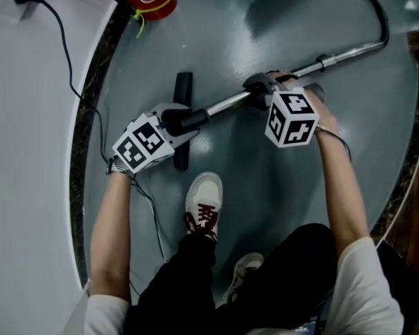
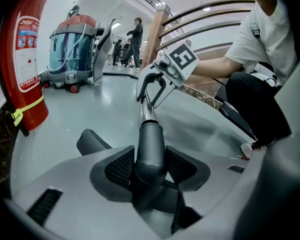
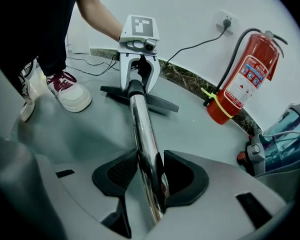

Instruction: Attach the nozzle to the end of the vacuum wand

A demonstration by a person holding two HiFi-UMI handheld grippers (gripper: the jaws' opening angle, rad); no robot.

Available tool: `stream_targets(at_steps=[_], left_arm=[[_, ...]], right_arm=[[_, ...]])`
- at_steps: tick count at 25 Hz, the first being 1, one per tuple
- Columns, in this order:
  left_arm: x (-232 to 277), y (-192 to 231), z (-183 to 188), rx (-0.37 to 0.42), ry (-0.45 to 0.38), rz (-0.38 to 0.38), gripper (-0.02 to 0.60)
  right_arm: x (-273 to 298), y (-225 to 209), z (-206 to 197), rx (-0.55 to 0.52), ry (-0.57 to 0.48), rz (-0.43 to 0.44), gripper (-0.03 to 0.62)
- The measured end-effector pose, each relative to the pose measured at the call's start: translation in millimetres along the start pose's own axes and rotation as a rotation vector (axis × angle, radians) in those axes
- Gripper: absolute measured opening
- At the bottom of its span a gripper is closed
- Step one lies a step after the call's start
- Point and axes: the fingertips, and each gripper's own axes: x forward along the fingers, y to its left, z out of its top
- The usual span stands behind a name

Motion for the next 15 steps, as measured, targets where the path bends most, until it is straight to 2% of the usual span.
stream_targets(at_steps=[15], left_arm=[[3.6,-1.2,6.8,-0.060,-0.021,0.016,0.196]], right_arm=[[-4.6,-1.4,4.4,0.000,-0.011,-0.007,0.179]])
